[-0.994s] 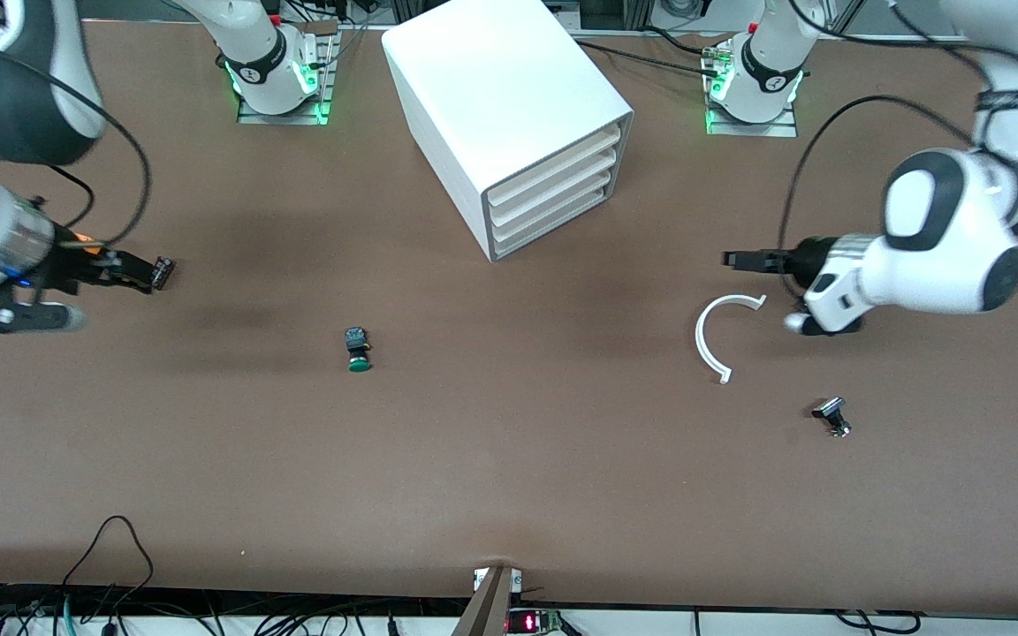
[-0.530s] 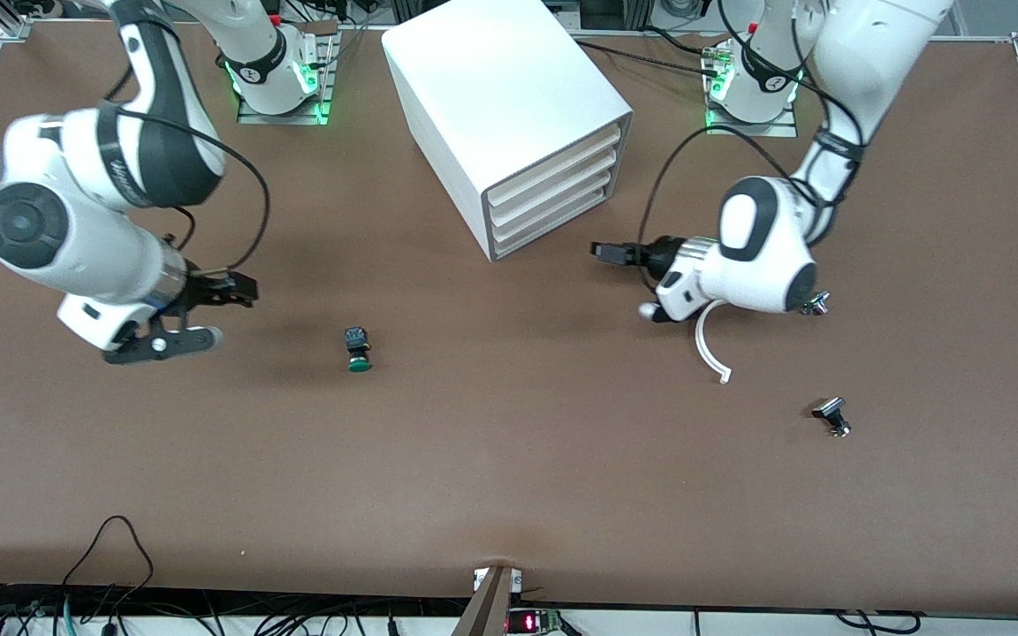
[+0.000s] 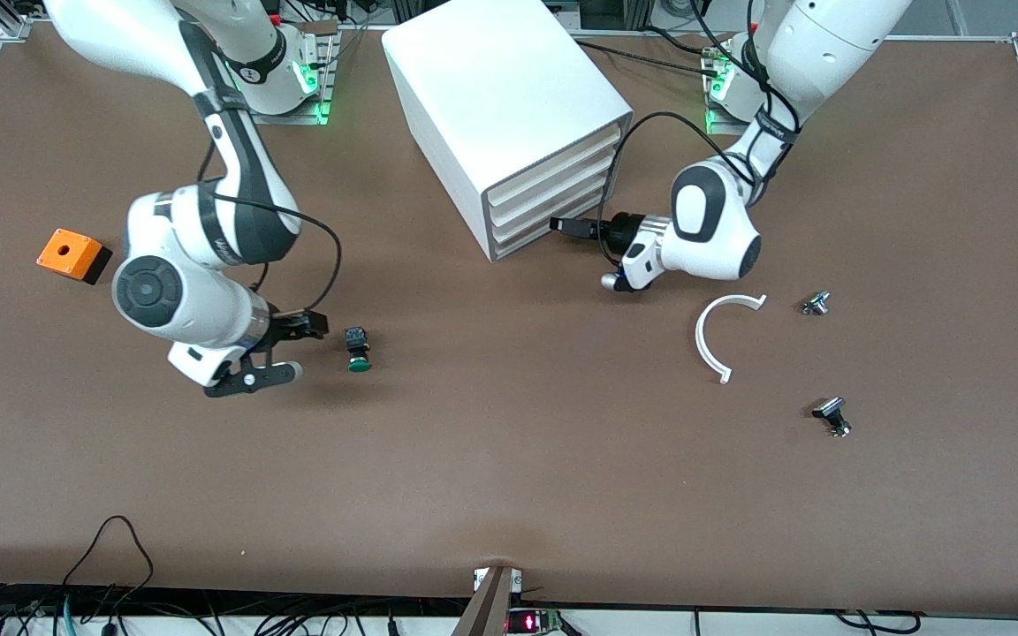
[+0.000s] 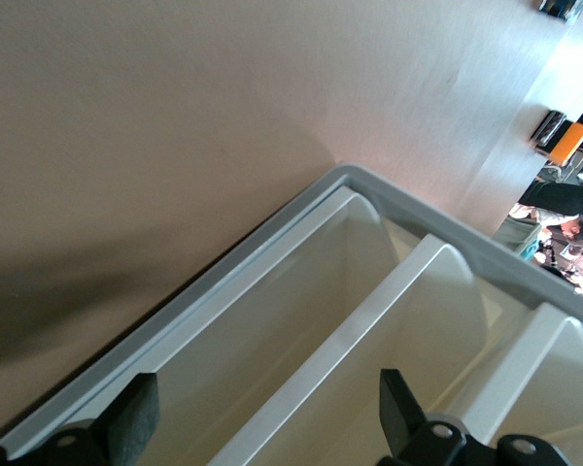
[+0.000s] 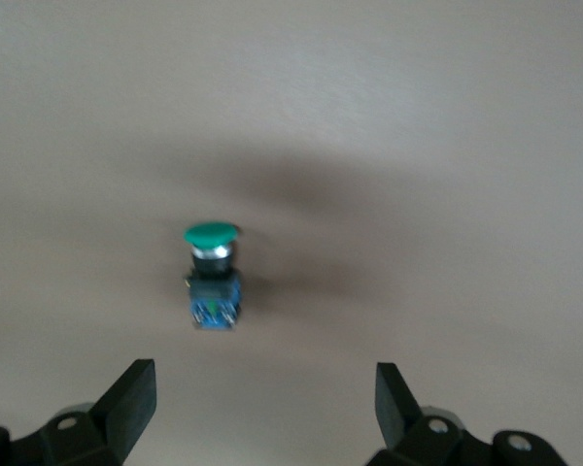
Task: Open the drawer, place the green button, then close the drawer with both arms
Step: 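Grasp the green button with the right gripper while the left gripper hooks the drawer, then pull the drawer open with the left gripper while the right gripper lifts the button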
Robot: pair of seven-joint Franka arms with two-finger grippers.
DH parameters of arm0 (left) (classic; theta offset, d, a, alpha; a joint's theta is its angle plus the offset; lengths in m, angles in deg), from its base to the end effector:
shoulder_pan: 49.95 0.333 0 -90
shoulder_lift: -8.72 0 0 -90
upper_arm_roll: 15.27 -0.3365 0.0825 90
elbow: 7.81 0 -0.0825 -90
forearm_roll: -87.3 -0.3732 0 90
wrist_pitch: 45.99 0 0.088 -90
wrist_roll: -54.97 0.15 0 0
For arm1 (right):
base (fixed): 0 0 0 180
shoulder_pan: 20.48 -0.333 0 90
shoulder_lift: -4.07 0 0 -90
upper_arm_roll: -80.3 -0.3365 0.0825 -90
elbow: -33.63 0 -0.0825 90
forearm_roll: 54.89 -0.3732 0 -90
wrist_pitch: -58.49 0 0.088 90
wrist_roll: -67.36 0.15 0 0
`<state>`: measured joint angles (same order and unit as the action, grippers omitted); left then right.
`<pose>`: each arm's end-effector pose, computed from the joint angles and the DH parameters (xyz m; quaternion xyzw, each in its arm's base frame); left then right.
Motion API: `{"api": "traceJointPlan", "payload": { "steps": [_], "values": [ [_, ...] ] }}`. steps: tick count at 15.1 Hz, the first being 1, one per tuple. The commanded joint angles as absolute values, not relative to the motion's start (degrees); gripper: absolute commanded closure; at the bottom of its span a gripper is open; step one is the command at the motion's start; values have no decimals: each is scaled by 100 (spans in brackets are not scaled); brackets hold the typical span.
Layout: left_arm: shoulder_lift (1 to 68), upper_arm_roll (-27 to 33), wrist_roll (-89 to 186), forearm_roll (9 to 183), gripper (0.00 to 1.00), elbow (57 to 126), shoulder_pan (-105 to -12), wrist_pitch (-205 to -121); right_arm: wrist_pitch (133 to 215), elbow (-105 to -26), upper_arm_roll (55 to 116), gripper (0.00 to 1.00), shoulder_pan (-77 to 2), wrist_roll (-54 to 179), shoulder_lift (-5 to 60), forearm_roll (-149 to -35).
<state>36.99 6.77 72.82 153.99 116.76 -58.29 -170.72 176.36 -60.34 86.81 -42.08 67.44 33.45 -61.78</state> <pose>0.4206 -0.3332 0.1733 0.8675 0.0560 -0.2638 0.4180 0.6398 0.1917 0.2936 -0.9930 -0.1061 0.0484 0.0174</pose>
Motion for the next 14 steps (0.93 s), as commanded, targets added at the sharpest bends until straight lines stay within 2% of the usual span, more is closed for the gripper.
{"api": "traceJointPlan", "payload": {
  "steps": [1, 2, 3, 4, 5, 6, 10, 12, 13, 14],
  "values": [
    [3623, 802, 7439, 15698, 2, 11796, -5891, -17212, 19124, -7093, 8725, 0, -4421, 6526, 3289, -6342],
    [3640, 810, 7439, 15734, 6, 11840, -5926, -17212, 19617, -7287, 8698, 0, -4551, 6412, 3402, -6333],
    [3649, 811, 7448, 15735, 23, 11866, -5970, -17247, 19952, -7368, 8663, 0, -4605, 6349, 3560, -6333],
    [3684, 802, 7457, 15726, 50, 11910, -5979, -17256, 20138, -7377, 8585, 0, -4640, 6340, 3692, -6342],
    [3719, 802, 7527, 15717, 87, 11919, -5988, -17256, 20236, -7360, 8558, 0, -4736, 6375, 3798, -6342],
    [3772, 802, 7579, 15726, 100, 11928, -6014, -17264, 20324, -7360, 8558, 0, -4833, 6393, 3877, -6351],
    [3773, 784, 7571, 15691, 100, 11990, -6014, -17467, 20448, -7360, 8558, 0, -4825, 6200, 3993, -6333],
    [3720, 583, 7571, 15664, 100, 11937, -5945, -17833, 20430, -7368, 8566, 6, -4808, 6164, 3984, -6342],
    [3676, 425, 7597, 15638, 100, 11893, -5927, -17975, 20404, -7368, 8566, 17, -4773, 6164, 3966, -6342],
    [3667, 215, 7606, 15499, 100, 11754, -5909, -17985, 20386, -7377, 8575, 32, -4755, 6173, 3957, -6342]
  ]
}}
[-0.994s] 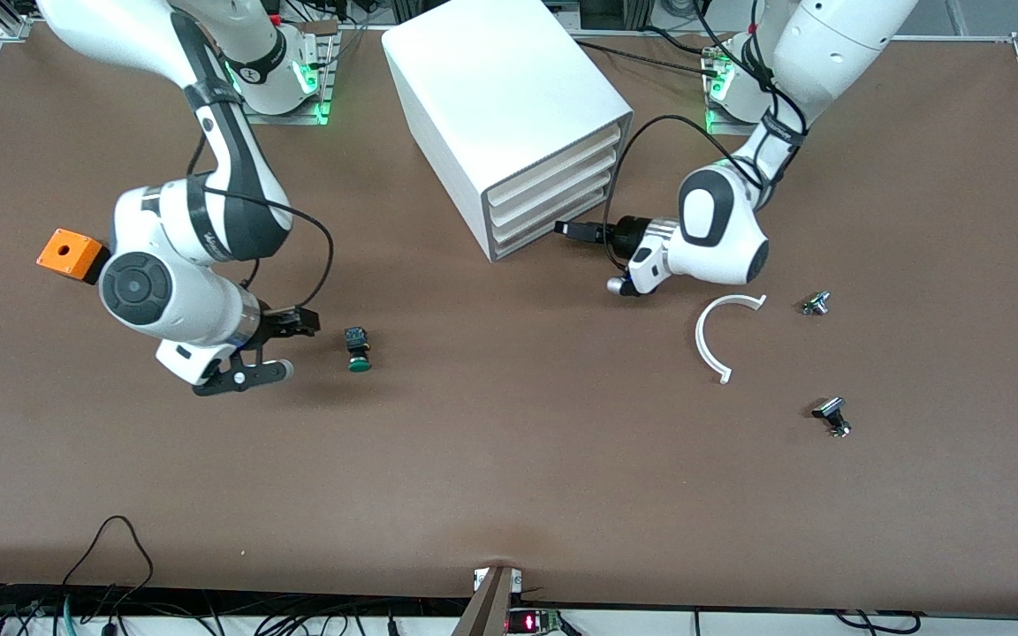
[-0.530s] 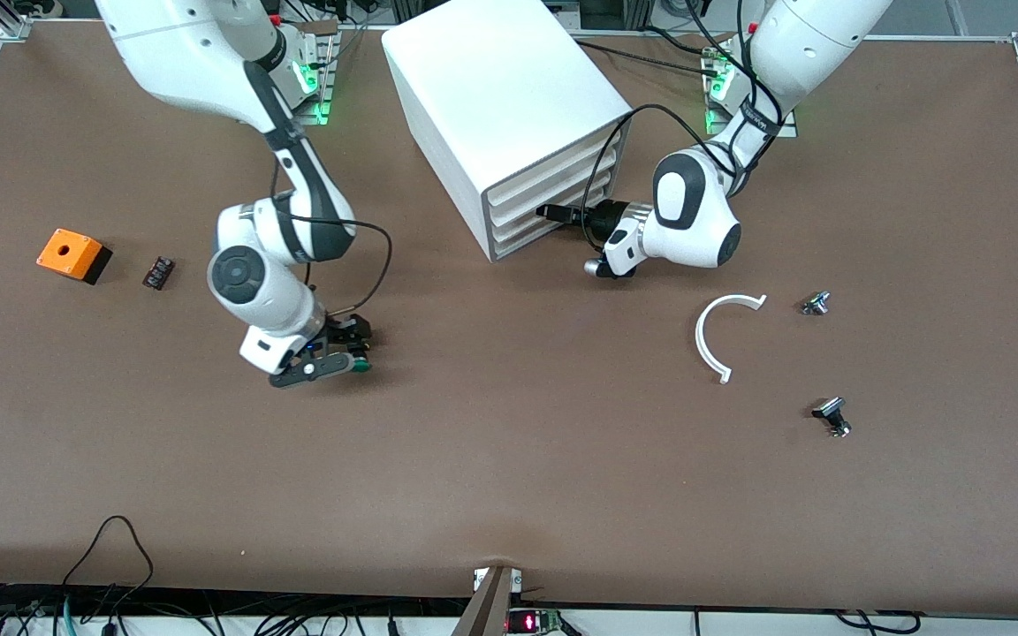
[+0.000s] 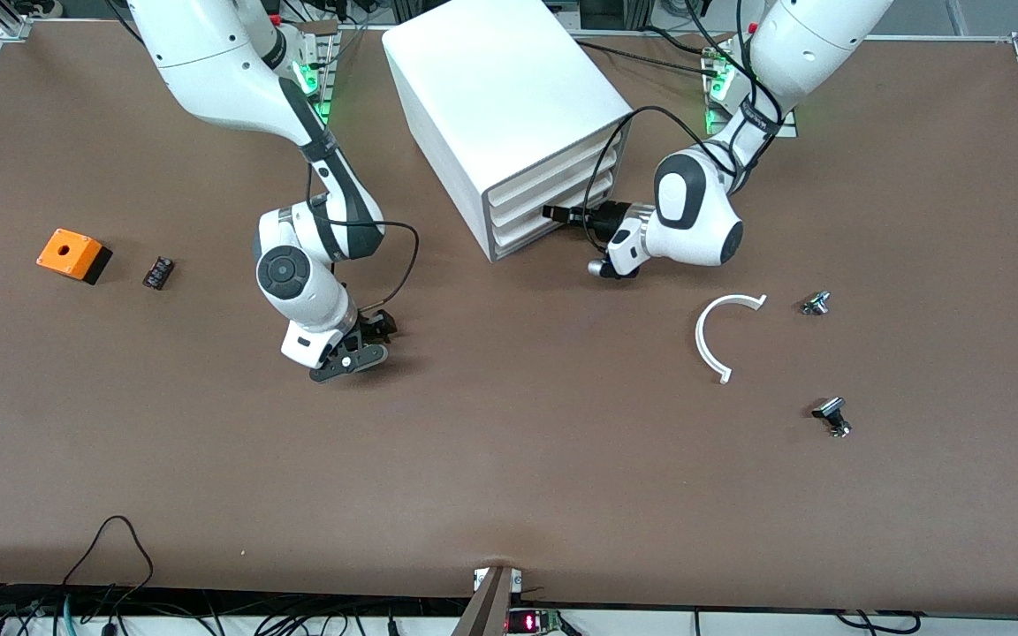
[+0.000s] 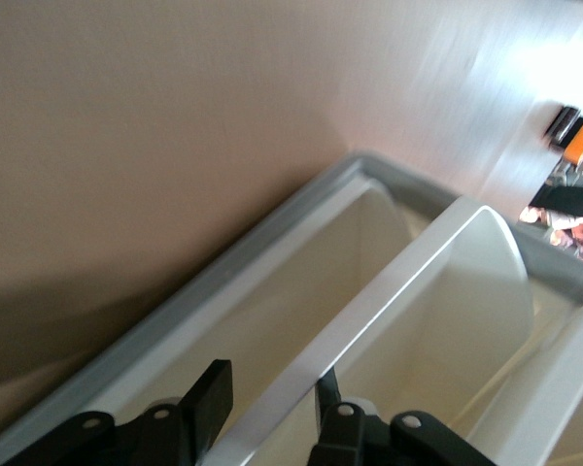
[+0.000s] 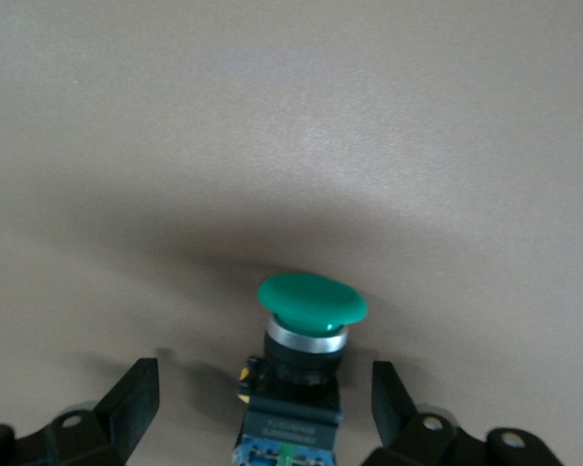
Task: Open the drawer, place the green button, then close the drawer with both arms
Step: 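Pull the drawer open with the left gripper while the right gripper lifts the button, then carry the green button over the open drawer while the left gripper withdraws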
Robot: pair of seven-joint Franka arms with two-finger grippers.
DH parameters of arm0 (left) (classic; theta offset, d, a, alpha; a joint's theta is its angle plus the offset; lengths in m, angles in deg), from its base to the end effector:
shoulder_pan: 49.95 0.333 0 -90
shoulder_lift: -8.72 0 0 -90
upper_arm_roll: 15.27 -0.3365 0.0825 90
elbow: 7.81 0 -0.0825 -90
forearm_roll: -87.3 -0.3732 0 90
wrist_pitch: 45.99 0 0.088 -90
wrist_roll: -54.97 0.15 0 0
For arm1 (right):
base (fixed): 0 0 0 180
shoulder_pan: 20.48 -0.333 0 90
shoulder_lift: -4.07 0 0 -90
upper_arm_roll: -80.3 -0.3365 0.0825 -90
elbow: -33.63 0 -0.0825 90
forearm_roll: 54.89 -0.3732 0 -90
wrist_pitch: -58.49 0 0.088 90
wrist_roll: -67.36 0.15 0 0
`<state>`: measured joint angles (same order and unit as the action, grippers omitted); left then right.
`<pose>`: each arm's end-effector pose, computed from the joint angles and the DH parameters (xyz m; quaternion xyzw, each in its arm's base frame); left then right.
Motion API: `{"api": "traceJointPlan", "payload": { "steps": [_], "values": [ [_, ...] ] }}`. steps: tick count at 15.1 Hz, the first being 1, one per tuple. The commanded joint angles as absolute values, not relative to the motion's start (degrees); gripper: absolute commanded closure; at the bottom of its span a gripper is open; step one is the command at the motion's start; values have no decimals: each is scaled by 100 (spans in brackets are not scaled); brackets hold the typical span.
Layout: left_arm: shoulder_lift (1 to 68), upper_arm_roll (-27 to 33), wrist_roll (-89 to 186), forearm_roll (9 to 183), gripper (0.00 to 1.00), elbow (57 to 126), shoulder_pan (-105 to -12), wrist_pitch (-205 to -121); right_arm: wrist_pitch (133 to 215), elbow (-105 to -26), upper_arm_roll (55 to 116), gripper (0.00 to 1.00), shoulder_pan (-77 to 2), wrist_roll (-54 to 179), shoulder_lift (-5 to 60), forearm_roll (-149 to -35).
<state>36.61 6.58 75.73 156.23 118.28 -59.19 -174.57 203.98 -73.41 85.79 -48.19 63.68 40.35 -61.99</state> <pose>0.4175 -0.3303 0.1656 0.8771 0.0577 -0.2360 0.4143 0.5992 0.2488 0.1605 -0.9826 -0.1844 -0.0198 0.0114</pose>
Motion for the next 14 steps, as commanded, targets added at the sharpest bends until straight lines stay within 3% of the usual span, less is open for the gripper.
{"api": "traceJointPlan", "payload": {
  "steps": [1, 3, 5, 6, 11, 14],
  "values": [
    [3667, 4, 7606, 15227, 100, 11604, -5900, -17977, 20378, -7386, 8601, 48, -4755, 6173, 3949, -6342],
    [3676, -199, 7598, 14734, 100, 11393, -5865, -17976, 20281, -7386, 8602, 68, -4755, 6260, 3931, -6342],
    [3667, -262, 7580, 14697, 94, 11313, -5848, -17976, 20254, -7360, 8602, 77, -4755, 6278, 3896, -6342],
    [3649, -270, 7641, 14706, 1, 11321, -5830, -17976, 20202, -7342, 8602, 77, -4755, 6287, 3818, -6342],
    [3343, -314, 7615, 14532, 0, 11155, -5708, -18003, 19536, -6528, 8584, 78, -4763, 5963, 3439, -6272],
    [2789, -402, 7606, 12719, 0, 10692, -5094, -17994, 18815, -5570, 8514, 78, -4895, 5376, 3491, -6306]
  ]
}}
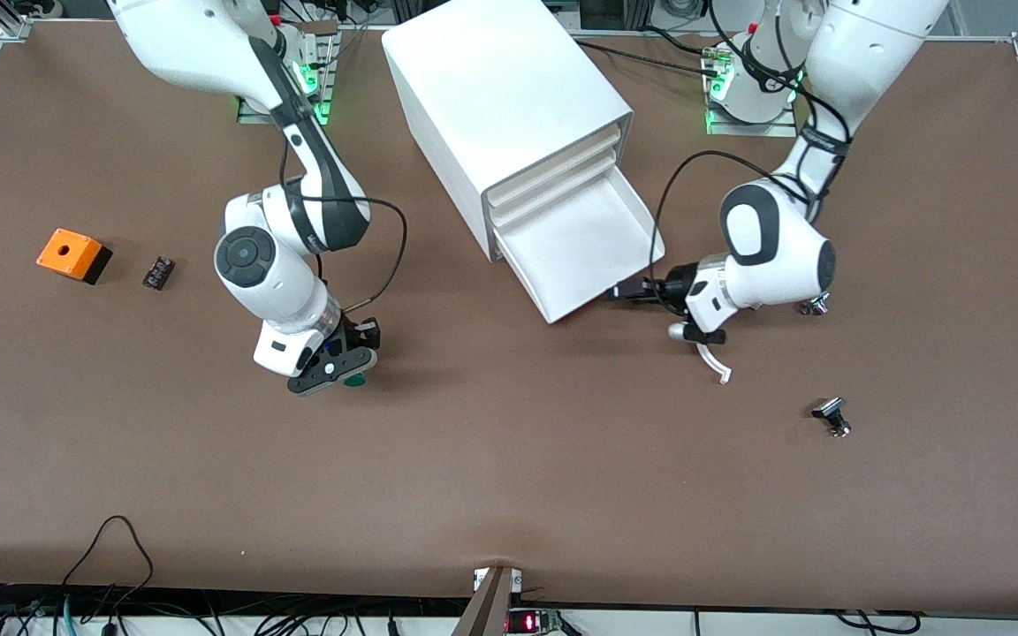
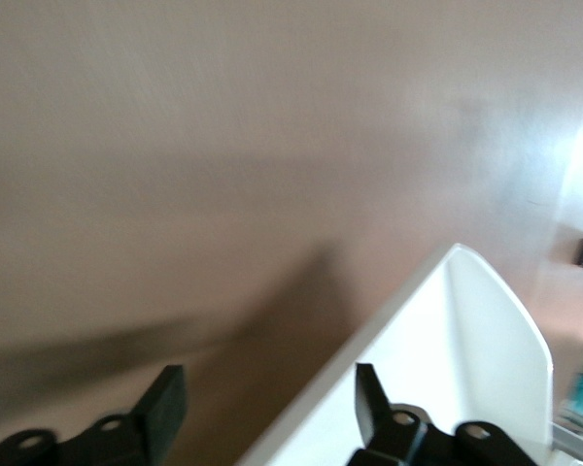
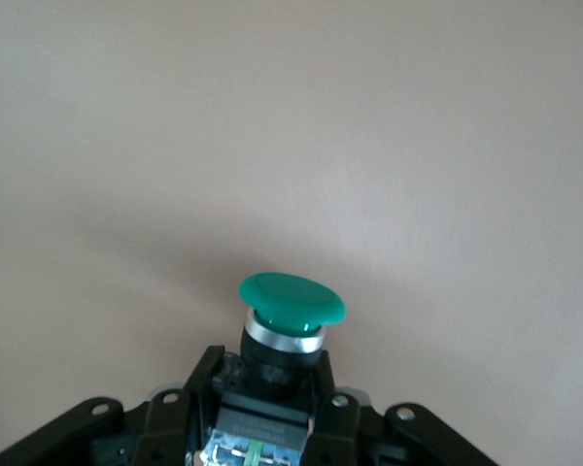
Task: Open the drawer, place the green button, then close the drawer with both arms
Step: 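Carry the green button over the open drawer while the left gripper withdraws, then lower the green button into the drawer and open the right gripper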
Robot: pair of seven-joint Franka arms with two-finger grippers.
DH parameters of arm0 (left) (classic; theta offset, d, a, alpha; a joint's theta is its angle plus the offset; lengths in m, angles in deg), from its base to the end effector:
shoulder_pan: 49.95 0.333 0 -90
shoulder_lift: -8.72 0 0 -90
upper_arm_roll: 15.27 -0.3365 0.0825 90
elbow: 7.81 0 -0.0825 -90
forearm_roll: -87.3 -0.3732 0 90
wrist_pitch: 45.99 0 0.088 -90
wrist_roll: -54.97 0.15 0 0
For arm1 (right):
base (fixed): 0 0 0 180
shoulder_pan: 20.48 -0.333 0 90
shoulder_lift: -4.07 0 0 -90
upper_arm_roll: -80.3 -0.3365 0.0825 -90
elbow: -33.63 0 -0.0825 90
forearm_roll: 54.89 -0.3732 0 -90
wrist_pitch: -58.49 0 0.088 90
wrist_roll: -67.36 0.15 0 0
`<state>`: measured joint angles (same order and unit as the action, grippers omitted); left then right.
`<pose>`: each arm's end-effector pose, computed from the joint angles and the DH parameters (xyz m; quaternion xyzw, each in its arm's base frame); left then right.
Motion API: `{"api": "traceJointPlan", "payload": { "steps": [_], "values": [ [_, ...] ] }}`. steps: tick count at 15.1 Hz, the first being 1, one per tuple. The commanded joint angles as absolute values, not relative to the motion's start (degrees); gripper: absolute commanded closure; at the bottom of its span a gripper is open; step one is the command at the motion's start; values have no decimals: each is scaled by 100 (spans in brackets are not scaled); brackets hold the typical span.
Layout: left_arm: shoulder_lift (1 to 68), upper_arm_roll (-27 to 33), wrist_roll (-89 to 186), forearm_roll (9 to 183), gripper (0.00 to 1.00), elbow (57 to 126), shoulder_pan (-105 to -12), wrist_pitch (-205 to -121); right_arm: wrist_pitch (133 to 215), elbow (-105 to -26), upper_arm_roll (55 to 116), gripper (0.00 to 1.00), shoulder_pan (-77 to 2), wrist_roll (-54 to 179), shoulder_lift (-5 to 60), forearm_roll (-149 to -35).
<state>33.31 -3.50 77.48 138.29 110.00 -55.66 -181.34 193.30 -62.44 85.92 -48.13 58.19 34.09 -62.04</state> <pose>0.5542 -0.2086 0.2173 0.9443 0.0061 -0.0484 0.3254 0.6439 0.2745 0.2965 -0.9681 -0.2371 -0.0746 0.0322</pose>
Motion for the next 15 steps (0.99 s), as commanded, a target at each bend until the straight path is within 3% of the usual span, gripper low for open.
{"api": "traceJointPlan", "payload": {
  "steps": [1, 4, 7, 12, 15],
  "values": [
    [2640, -411, 7606, 12015, 0, 10462, -4900, -17985, 18613, -5227, 8383, 78, -4956, 5156, 3509, -6315],
    [2210, -411, 7598, 11148, 0, 10223, -4565, -17837, 18531, -4776, 7786, 78, -5106, 4471, 3588, -6246],
    [1630, -507, 7580, 10710, 0, 9996, -4143, -16759, 18549, -4364, 7600, 78, -5588, 3731, 3860, -6062],
    [1294, -588, 6345, 8663, 0, 8556, -4134, -14324, 18409, -3756, 7459, 78, -6274, 3037, 4492, -5333],
    [1276, -630, 5551, 8299, 0, 8342, -4142, -13890, 18102, -3756, 7459, 77, -6661, 2510, 4643, -4692]
  ]
}}
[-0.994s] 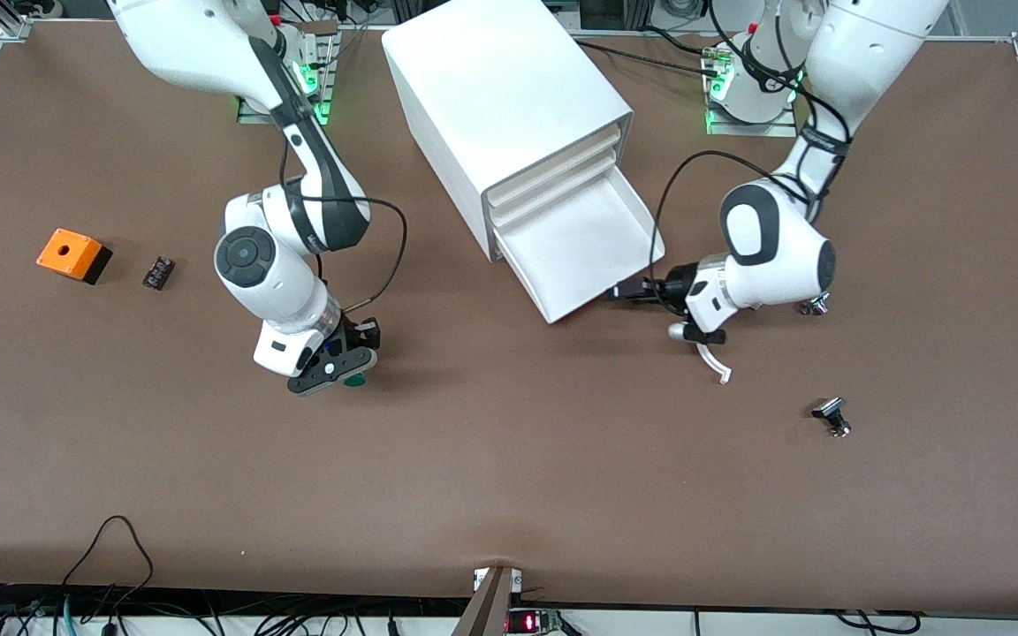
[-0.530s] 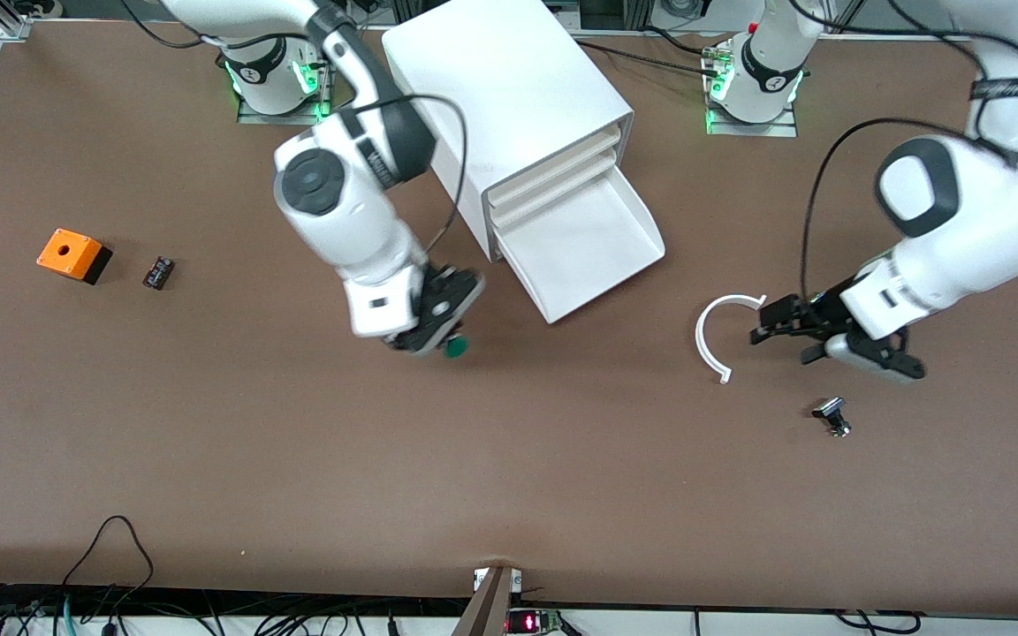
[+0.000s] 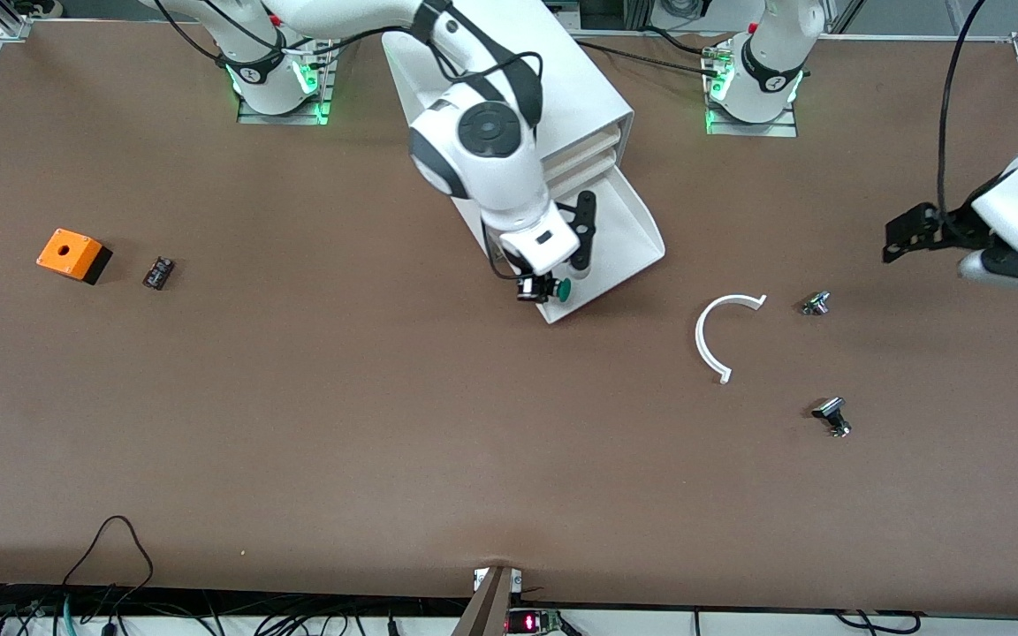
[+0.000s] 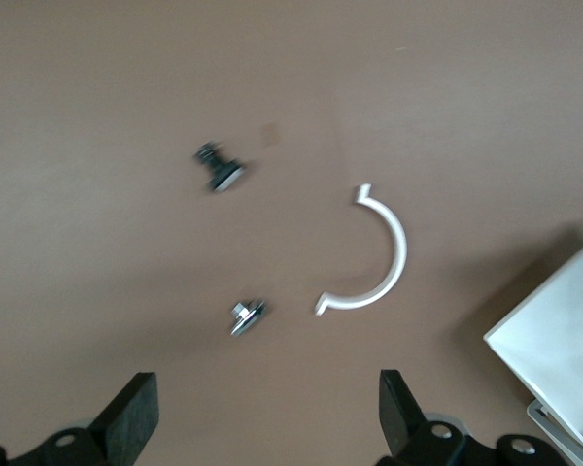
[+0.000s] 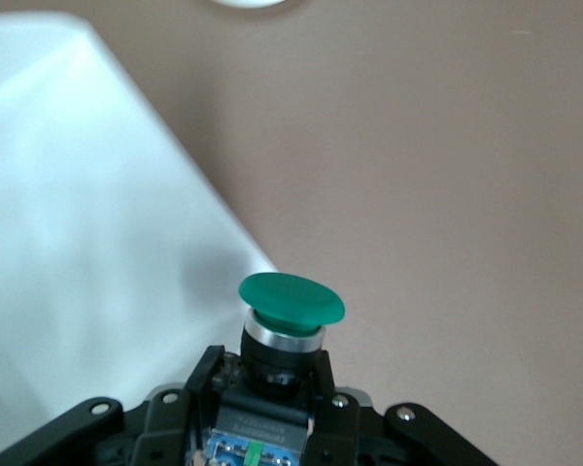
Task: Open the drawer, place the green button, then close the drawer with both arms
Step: 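Lower the green button into the drawer and open the right gripper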
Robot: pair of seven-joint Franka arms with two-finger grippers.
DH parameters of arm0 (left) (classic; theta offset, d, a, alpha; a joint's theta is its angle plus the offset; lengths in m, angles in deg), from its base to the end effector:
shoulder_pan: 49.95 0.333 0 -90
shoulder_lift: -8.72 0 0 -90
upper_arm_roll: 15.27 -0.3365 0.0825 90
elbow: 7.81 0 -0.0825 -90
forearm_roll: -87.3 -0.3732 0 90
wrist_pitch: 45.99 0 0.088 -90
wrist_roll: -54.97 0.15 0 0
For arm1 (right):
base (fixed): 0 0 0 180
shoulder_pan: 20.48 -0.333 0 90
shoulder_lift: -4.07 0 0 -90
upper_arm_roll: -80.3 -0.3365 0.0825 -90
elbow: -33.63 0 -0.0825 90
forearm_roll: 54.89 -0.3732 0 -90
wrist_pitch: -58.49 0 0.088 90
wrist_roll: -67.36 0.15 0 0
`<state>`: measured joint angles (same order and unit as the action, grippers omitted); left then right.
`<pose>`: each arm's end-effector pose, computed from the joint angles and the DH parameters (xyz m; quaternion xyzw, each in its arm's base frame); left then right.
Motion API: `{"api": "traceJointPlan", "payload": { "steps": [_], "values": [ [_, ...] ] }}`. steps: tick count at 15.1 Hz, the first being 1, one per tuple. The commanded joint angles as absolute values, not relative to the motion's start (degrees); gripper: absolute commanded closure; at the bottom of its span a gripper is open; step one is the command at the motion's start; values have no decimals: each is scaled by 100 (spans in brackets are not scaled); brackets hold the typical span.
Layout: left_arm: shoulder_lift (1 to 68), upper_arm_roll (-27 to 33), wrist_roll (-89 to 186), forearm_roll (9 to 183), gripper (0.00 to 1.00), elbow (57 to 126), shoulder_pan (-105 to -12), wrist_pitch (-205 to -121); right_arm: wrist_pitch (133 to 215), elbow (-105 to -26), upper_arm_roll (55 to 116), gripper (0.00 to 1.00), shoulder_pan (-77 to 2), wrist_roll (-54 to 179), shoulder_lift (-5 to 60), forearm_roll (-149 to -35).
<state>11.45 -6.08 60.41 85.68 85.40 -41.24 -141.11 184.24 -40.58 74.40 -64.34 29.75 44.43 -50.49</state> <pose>0.5639 0.0011 0.5577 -0.9985 0.0529 0.0073 0.0100 0.5154 0.5721 0.3276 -0.7169 -0.6900 -0.0988 0.0092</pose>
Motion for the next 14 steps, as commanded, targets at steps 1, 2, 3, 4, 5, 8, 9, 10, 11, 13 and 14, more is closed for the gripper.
{"api": "traceJointPlan", "payload": {
  "steps": [1, 2, 3, 4, 5, 8, 9, 10, 11, 13, 14],
  "values": [
    [1285, -666, 5532, 8299, 0, 8351, -4134, -13890, 17910, -3765, 7459, 77, -6793, 2360, 4660, -4550],
    [1285, -744, 5532, 8299, 0, 8368, -4134, -13890, 17708, -3765, 7450, 76, -6890, 2272, 4660, -4436],
    [1302, -832, 5532, 8308, 0, 8368, -4134, -13890, 17601, -3774, 7441, 76, -6960, 2175, 4660, -4391],
    [1311, -842, 5532, 8316, 0, 8377, -4134, -13898, 17600, -3791, 7441, 76, -7013, 2061, 4669, -4382],
    [1303, -842, 5541, 8334, 0, 8395, -4134, -13890, 17600, -3800, 7450, 76, -7118, 2008, 4713, -4373],
    [1320, -851, 5532, 8360, 0, 8404, -4125, -13907, 17828, -3756, 7512, 76, -7356, 2042, 4950, -4347],
    [1320, -851, 5541, 8360, 0, 8412, -4125, -13907, 17881, -3774, 7512, 76, -7356, 2025, 4977, -4347],
    [1320, -859, 5541, 8360, 0, 8412, -4125, -13907, 17916, -3756, 7503, 74, -7356, 2016, 5029, -4338],
    [1329, -859, 5541, 8360, 0, 8412, -4116, -13907, 17986, -3765, 7503, 74, -7383, 2033, 5047, -4338],
    [1338, -859, 5541, 8334, 0, 8412, -4116, -13907, 18092, -3765, 7503, 74, -7435, 2068, 5117, -4347],
    [1338, -859, 5532, 8325, 0, 8412, -4107, -13890, 18092, -3765, 7494, 74, -7453, 2086, 5161, -4338]
  ]
}}
